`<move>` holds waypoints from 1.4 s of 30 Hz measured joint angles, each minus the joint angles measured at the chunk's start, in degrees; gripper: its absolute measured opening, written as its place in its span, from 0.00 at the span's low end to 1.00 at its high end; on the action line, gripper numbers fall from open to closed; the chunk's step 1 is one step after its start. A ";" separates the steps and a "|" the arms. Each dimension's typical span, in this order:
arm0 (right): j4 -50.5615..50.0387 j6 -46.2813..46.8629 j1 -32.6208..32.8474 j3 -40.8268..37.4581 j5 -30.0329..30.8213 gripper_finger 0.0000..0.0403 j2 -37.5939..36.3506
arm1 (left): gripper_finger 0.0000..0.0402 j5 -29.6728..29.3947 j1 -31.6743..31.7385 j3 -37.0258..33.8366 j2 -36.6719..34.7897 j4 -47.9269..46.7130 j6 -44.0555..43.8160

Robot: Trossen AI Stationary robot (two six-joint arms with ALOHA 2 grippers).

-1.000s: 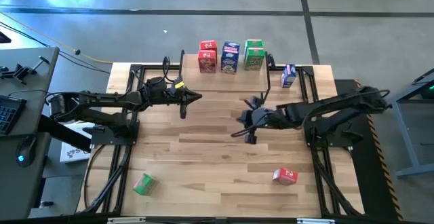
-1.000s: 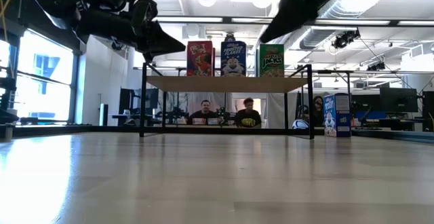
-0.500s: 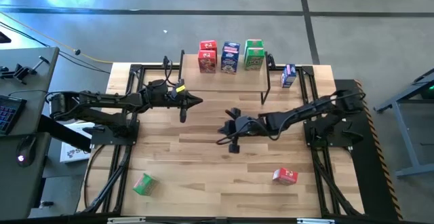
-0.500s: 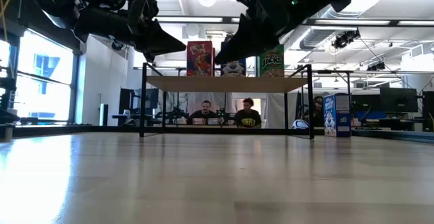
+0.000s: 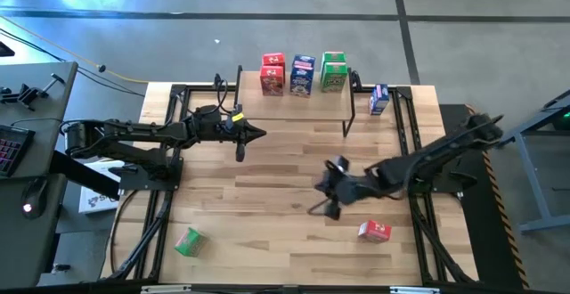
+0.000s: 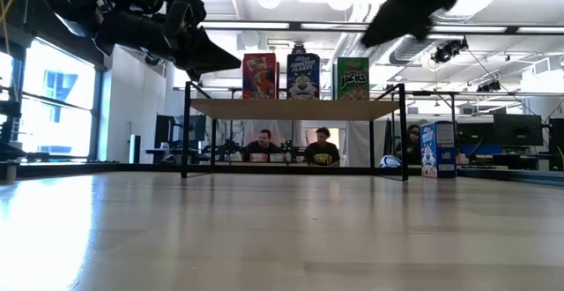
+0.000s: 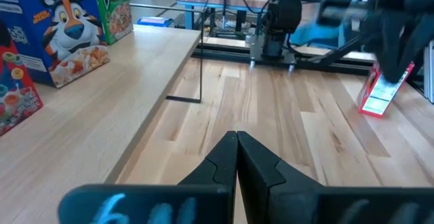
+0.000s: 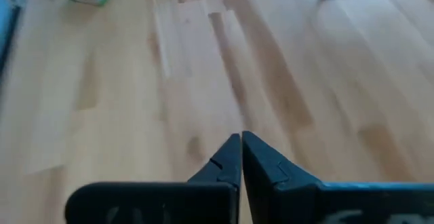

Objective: Stack cereal on shelf
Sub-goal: Put the red cereal box in front of the other red cereal box on the shelf

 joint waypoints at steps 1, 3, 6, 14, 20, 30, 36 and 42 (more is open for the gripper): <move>-2.45 3.38 1.57 0.01 0.60 0.00 -1.36 | 0.00 0.00 0.00 0.00 -0.01 -0.19 0.28; -7.59 10.41 4.68 0.01 1.16 0.00 -3.77 | 0.00 0.00 0.00 0.00 0.00 -0.46 0.73; -14.47 21.16 9.08 0.01 -0.02 0.00 -6.79 | 0.00 0.04 0.00 0.00 -0.02 -0.90 0.92; -33.95 42.54 18.76 6.96 -3.18 0.00 -8.67 | 0.00 -0.04 0.02 0.00 0.01 -2.37 0.09; -45.08 53.29 22.90 13.97 -11.27 0.11 -7.97 | 0.00 -0.05 0.02 0.00 -0.01 -3.41 0.62; -52.07 53.39 25.56 16.16 -21.21 0.65 0.43 | 0.00 -0.20 -0.02 0.00 -0.02 -3.89 1.51; -48.97 50.81 26.73 16.16 -24.22 0.80 4.52 | 0.00 -0.46 -1.01 0.00 -0.02 -4.05 1.31; -49.78 50.27 28.09 16.16 -22.76 0.81 6.67 | 0.00 -0.69 -1.14 0.00 -0.02 -3.96 1.31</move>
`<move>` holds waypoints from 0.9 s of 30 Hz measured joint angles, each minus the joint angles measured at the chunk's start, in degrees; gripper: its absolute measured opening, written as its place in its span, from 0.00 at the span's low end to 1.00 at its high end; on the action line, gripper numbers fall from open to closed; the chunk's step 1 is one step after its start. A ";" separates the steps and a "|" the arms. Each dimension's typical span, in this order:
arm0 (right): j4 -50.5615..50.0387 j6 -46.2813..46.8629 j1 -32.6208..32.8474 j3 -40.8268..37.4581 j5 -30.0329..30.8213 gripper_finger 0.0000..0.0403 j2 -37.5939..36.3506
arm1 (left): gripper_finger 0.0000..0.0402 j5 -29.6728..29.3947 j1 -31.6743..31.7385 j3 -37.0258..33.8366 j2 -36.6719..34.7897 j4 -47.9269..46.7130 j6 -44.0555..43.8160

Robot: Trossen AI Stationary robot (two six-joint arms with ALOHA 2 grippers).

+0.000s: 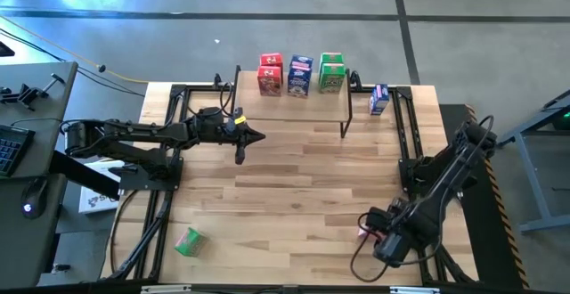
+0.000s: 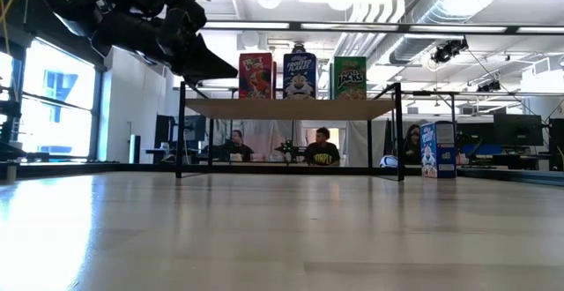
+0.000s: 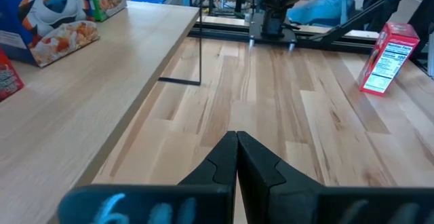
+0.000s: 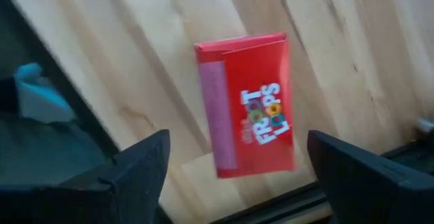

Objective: Stack cereal on shelf
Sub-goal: Put the red cereal box in front of the other red cereal box on the shelf

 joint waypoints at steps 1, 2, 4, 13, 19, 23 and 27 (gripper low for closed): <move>-0.70 0.02 0.06 -0.02 0.25 0.81 0.49 | 0.00 -0.11 0.01 0.00 0.00 0.05 0.00; -0.96 0.00 0.17 -0.18 0.34 0.81 0.90 | 0.00 -0.21 0.02 0.00 0.00 0.08 -0.01; -0.87 -0.41 0.27 -0.52 0.51 0.80 1.72 | 0.00 -0.21 0.00 0.00 0.00 0.08 -0.30; 4.61 0.30 1.31 -5.05 4.43 0.73 2.39 | 0.00 -0.19 0.00 0.00 0.00 0.13 -1.44; 8.67 3.21 2.62 -6.23 9.24 0.59 2.39 | 0.00 -0.17 0.00 0.00 0.00 0.18 -0.57; 9.07 3.12 2.69 -6.23 10.61 0.48 2.39 | 0.00 -0.17 0.00 0.00 0.00 0.13 -0.57; 8.62 1.80 2.69 -5.93 11.30 0.41 2.39 | 0.00 -0.14 0.00 0.02 0.00 0.11 -1.02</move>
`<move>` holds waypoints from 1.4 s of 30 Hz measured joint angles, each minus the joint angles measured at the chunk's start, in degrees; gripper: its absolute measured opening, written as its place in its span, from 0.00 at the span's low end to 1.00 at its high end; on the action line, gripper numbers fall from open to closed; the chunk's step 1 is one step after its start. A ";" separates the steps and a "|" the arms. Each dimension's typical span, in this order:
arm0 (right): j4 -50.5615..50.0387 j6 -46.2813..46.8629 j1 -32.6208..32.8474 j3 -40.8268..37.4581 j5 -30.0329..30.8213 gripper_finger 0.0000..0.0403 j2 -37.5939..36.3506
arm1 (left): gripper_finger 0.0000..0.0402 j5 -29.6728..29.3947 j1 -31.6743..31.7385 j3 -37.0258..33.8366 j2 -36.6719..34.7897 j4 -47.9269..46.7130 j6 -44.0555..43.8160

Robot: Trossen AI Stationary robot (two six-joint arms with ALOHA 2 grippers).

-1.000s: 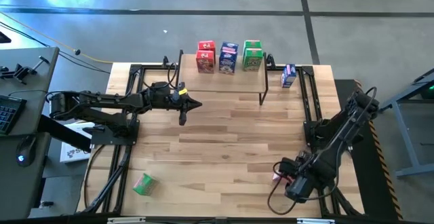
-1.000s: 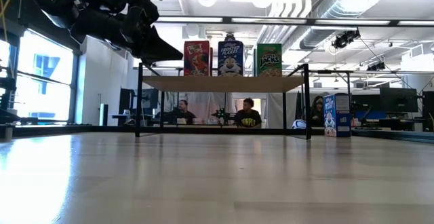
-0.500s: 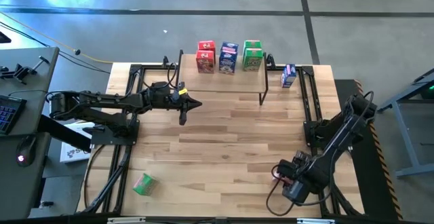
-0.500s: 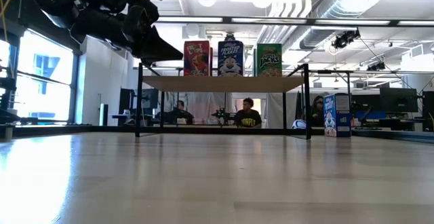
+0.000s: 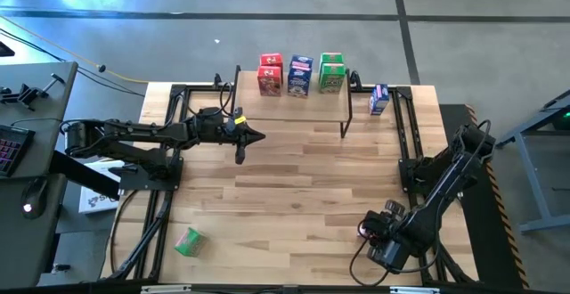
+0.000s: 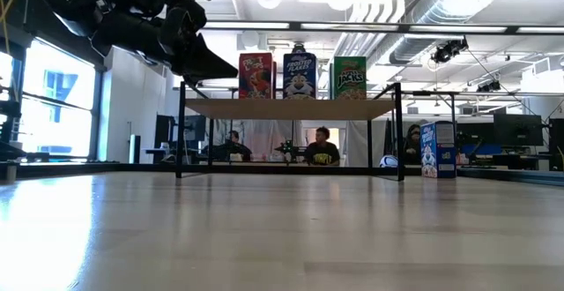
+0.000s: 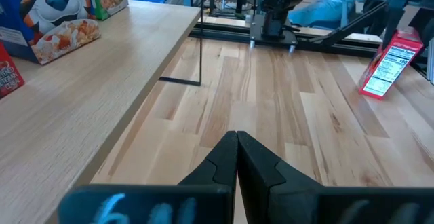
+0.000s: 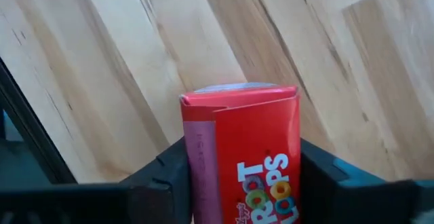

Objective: Stack cereal on shelf
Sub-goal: Put the red cereal box in front of the other red cereal box on the shelf

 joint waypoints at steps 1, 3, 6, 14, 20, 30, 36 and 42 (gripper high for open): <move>-0.37 -0.53 -0.14 0.44 0.48 0.40 0.00 | 0.00 0.01 0.00 0.00 0.00 -0.01 -0.01; -1.16 -2.23 -0.65 1.86 1.82 0.38 0.00 | 0.00 0.02 0.00 0.00 0.00 0.01 -0.01; -4.26 -5.90 -2.29 4.60 4.24 0.38 0.00 | 0.00 0.02 0.00 0.02 0.00 0.01 -0.22; -5.08 -27.13 -12.05 8.54 9.84 0.38 -0.02 | 0.00 0.07 0.00 0.04 0.00 0.03 -2.12; 3.83 -48.39 -23.23 8.49 10.49 0.38 -0.02 | 0.00 0.12 -0.05 0.04 0.00 0.03 -4.47; 18.12 -71.49 -40.78 8.45 4.63 0.38 -0.02 | 0.00 0.53 -0.33 0.04 0.00 -0.01 -3.57; 23.14 -76.32 -48.20 8.45 -0.71 0.38 0.74 | 0.00 0.59 -0.28 0.04 -0.07 -0.19 -2.54; 25.63 -77.43 -51.45 8.40 -5.01 0.38 4.03 | 0.00 0.77 -0.59 0.10 -2.51 -2.45 -2.28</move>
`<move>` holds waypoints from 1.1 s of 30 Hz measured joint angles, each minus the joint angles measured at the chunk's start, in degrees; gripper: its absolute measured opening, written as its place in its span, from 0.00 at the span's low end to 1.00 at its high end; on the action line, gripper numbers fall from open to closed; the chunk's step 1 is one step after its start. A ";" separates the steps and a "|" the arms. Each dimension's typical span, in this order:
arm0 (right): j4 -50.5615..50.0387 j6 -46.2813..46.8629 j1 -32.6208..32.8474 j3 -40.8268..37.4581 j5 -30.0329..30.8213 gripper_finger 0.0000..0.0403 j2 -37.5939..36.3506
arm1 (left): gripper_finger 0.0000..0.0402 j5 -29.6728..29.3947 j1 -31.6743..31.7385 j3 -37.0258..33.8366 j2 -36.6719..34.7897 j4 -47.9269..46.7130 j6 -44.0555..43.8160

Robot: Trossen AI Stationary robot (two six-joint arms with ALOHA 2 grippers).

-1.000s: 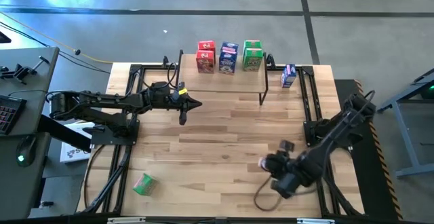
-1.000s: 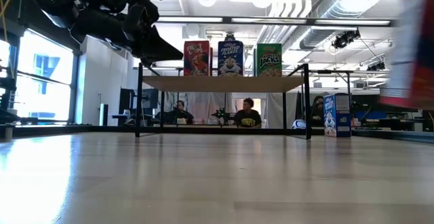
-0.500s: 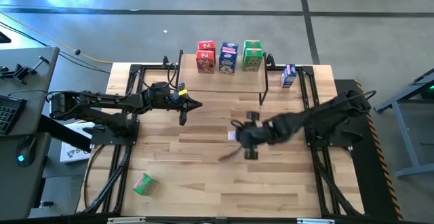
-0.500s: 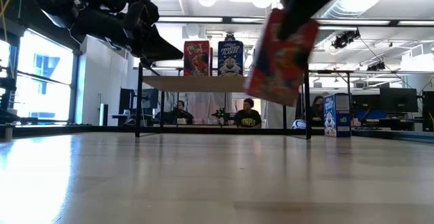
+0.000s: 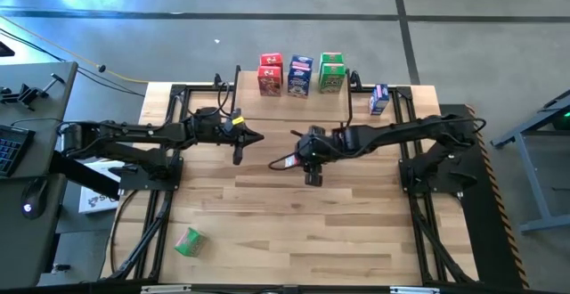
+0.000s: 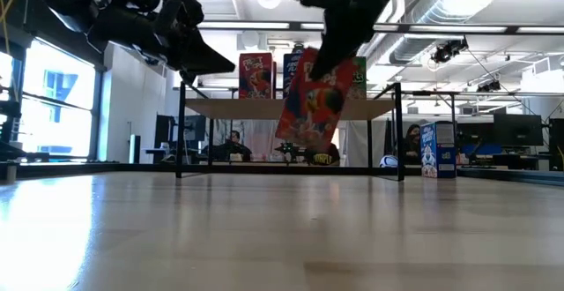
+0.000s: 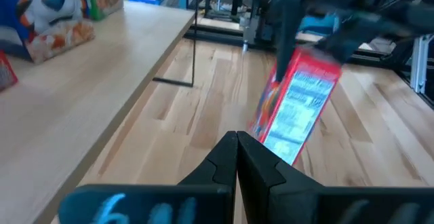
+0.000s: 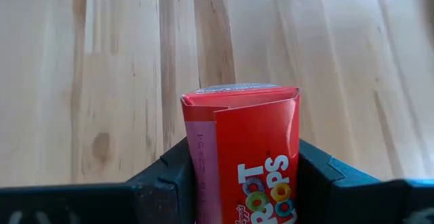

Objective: Stack cereal on shelf
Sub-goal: Put the red cereal box in front of the other red cereal box on the shelf

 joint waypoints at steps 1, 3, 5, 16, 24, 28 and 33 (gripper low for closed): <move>0.34 -0.22 -0.34 0.00 -0.11 0.38 0.66 | 0.00 0.02 -0.12 -0.01 -0.45 -0.22 0.38; 2.05 -0.92 -1.05 0.00 -0.24 0.38 1.78 | 0.00 0.02 -0.43 -0.01 -1.91 -0.76 1.20; 3.92 -1.32 -1.85 0.00 -0.26 0.38 2.78 | 0.00 0.04 -0.73 -0.01 -2.99 -0.81 1.81; 10.05 -1.80 -6.04 0.00 -2.58 0.52 8.72 | 0.00 0.02 -3.83 -0.01 -3.57 -5.11 0.49; 12.67 -4.93 -5.41 2.10 -1.92 0.69 8.13 | 0.07 -0.02 -5.77 -0.01 -3.54 -5.17 0.25; 3.94 -7.29 -3.35 7.37 -1.01 0.67 5.91 | 0.10 -0.02 -5.79 -0.01 -3.52 -4.22 0.24; -1.18 -7.72 0.68 7.20 5.05 0.48 0.94 | 0.04 -0.04 -5.85 0.93 -2.94 -3.64 -0.76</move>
